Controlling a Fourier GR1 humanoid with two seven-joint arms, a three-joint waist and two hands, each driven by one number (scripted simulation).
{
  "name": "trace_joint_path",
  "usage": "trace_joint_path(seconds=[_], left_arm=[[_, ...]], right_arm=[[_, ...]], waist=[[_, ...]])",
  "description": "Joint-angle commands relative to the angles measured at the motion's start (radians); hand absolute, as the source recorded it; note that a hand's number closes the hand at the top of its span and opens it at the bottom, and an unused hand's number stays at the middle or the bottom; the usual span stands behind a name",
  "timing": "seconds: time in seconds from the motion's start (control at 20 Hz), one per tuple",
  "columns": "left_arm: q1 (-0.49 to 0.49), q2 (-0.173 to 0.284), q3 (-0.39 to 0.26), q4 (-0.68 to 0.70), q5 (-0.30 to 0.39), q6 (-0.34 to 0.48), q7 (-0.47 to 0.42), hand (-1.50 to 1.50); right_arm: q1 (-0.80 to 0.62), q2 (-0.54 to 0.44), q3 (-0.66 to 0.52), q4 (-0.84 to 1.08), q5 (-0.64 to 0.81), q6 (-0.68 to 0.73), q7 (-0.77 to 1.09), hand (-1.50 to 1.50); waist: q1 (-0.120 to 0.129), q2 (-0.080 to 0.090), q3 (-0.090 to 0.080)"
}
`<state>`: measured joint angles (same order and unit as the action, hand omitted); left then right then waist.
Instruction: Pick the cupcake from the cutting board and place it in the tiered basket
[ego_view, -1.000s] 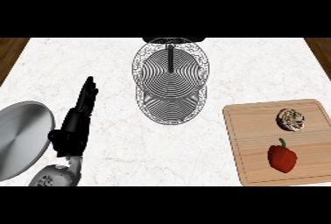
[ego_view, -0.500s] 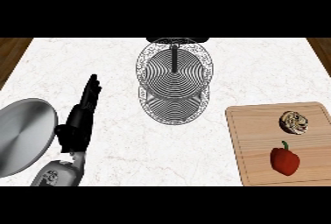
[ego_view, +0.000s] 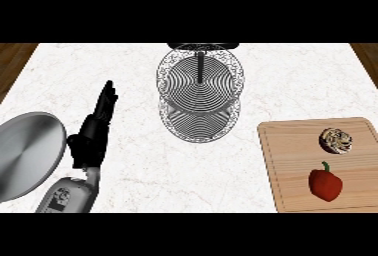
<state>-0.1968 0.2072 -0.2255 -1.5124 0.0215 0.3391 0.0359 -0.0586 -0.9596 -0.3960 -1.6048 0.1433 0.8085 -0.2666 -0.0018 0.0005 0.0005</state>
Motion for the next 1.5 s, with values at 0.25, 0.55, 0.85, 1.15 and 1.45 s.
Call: trace_joint_path(seconds=[0.25, 0.55, 0.85, 1.15, 1.45], left_arm=[[0.034, -0.030, 0.013, -0.012, -0.027, -0.034, -0.016, 0.00], [0.042, -0.076, -0.003, -0.015, -0.092, -0.003, 0.001, 0.00], [0.018, -0.077, 0.051, -0.001, -0.067, -0.056, 0.004, 0.00], [0.037, -0.070, 0.043, -0.087, -0.090, -0.076, 0.084, 0.00], [0.047, -0.090, 0.069, -0.032, -0.089, -0.087, -0.004, 0.00]], right_arm=[[-0.026, 0.007, 0.062, -0.058, 0.083, 0.074, 0.083, -1.50], [0.041, 0.007, 0.043, -0.061, 0.184, 0.076, 0.021, -1.50], [0.063, 0.043, 0.088, -0.034, 0.352, -0.039, -0.071, -1.50], [-0.018, 0.040, 0.163, 0.041, 0.444, -0.074, -0.098, -1.50], [0.036, 0.073, 0.212, 0.052, 0.570, -0.243, -0.240, -1.50]], waist=[[0.004, -0.001, -0.001], [-0.002, -0.001, -0.001], [-0.001, 0.000, 0.000], [0.007, 0.000, 0.000], [0.001, 0.000, 0.000]])
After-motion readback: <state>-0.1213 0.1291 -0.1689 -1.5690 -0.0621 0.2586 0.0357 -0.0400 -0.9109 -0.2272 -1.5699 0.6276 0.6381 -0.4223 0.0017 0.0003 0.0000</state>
